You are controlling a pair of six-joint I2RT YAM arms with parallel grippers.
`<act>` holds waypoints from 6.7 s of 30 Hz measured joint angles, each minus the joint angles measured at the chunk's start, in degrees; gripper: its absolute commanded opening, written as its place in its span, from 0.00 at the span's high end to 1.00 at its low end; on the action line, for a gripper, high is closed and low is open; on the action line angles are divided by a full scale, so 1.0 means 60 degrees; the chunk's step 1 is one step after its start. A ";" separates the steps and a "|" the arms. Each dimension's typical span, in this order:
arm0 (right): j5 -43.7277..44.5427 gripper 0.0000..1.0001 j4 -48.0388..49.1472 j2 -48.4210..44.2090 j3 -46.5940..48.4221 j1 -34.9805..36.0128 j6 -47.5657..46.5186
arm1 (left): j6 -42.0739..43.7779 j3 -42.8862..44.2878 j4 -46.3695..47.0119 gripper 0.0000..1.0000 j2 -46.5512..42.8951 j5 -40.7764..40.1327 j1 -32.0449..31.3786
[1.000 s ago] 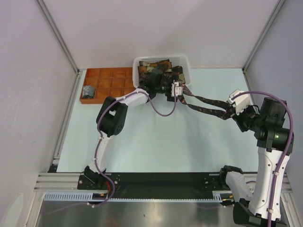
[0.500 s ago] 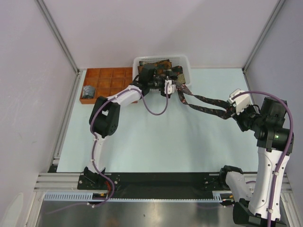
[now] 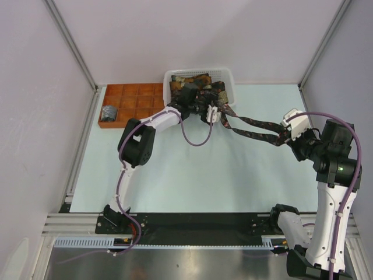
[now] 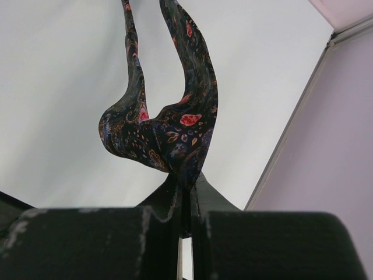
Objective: Roll the ties
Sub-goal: Pick up the tie from the bin, then place the tie at the center of the board, then flatten out the tie at the center of the board.
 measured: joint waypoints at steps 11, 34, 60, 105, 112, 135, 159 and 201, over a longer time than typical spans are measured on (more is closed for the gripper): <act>0.0106 1.00 0.0109 -0.0091 -0.0080 -0.0004 0.0135 | -0.0718 0.0131 0.1315 0.55 0.0386 -0.0153 -0.0106; -0.0321 1.00 0.1031 -0.0324 -0.0761 -0.0106 0.0350 | -0.0827 -0.1774 -0.4193 1.00 -0.6149 -0.0481 0.0688; -0.2040 1.00 0.1129 0.4080 0.0280 -0.2754 0.1734 | -0.3045 -0.0306 -1.0083 1.00 -0.3413 0.0317 0.0892; 0.0033 0.11 0.1701 0.5060 -0.0492 0.2477 0.0011 | -0.3075 -0.8389 -0.8054 0.04 -0.8969 0.0528 0.3534; 0.0510 0.10 -0.0219 0.5213 -0.0984 -0.0885 -0.2299 | -0.2014 -0.8353 -0.9041 0.04 -0.7817 -0.0831 0.2634; 0.2896 1.00 0.3304 0.5380 -0.4193 -0.1351 -0.2361 | -0.2368 -0.8582 -0.8298 0.86 -0.6262 -0.2903 0.1351; 0.1942 0.19 0.1577 0.2197 -0.4951 -0.0350 -0.4677 | -0.1042 -0.8134 -0.7828 0.72 -0.6266 -0.4677 0.3639; 0.3315 1.00 0.6098 1.0411 0.0255 0.6426 0.4980 | -0.1945 -0.8721 -0.7020 0.29 -0.7624 -0.4171 0.4003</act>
